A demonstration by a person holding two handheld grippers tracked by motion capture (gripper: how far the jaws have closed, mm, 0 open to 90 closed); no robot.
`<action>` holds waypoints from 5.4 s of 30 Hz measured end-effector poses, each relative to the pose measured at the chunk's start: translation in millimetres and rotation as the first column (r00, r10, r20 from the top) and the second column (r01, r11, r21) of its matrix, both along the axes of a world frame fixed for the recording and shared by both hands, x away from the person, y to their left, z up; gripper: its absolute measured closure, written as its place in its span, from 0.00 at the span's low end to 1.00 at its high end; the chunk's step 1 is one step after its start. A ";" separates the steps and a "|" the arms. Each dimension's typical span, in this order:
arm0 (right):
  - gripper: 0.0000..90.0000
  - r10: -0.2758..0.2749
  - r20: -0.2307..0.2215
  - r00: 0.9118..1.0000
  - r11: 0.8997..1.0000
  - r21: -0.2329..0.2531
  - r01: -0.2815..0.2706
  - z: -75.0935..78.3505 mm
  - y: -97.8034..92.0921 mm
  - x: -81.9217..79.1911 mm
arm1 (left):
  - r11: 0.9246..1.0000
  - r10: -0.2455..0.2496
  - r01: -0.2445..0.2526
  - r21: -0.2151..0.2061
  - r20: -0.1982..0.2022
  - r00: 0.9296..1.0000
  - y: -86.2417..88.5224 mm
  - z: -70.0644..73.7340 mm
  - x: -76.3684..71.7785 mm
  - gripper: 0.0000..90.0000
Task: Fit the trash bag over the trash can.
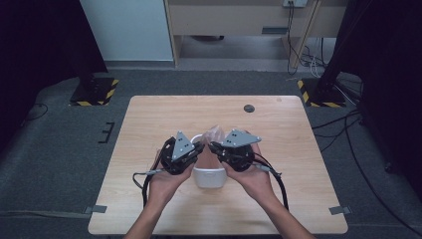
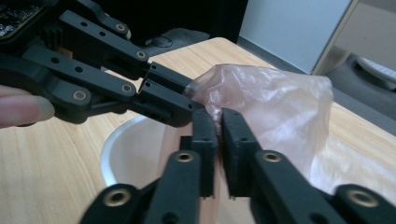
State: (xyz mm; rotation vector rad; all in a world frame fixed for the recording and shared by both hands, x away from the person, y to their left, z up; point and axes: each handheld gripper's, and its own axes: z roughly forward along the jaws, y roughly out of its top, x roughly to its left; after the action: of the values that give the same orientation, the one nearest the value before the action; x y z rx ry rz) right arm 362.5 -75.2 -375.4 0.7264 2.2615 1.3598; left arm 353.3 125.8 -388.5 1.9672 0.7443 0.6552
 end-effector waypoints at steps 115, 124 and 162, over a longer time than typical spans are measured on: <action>1.00 -0.001 -0.015 1.000 0.999 -0.035 0.001 -10.6 -37.7 -19.4 | 0.977 0.159 -0.165 -0.134 -0.054 0.986 31.2 10.0 17.6 1.00; 1.00 -0.031 -0.029 0.999 0.999 -0.017 0.031 -14.9 -52.8 -17.1 | 0.964 0.184 -0.194 -0.183 -0.073 0.980 46.8 -1.5 10.7 1.00; 0.96 -0.014 -0.060 0.998 0.999 0.037 0.016 -12.2 -40.8 7.0 | 0.982 0.130 -0.128 -0.136 0.001 0.992 45.1 -6.5 5.8 1.00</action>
State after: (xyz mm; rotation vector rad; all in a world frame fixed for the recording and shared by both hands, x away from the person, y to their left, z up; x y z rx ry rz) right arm 369.6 -116.0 -387.6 0.8052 2.2770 1.3952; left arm 359.2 170.9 -395.0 1.8023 0.8930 0.6724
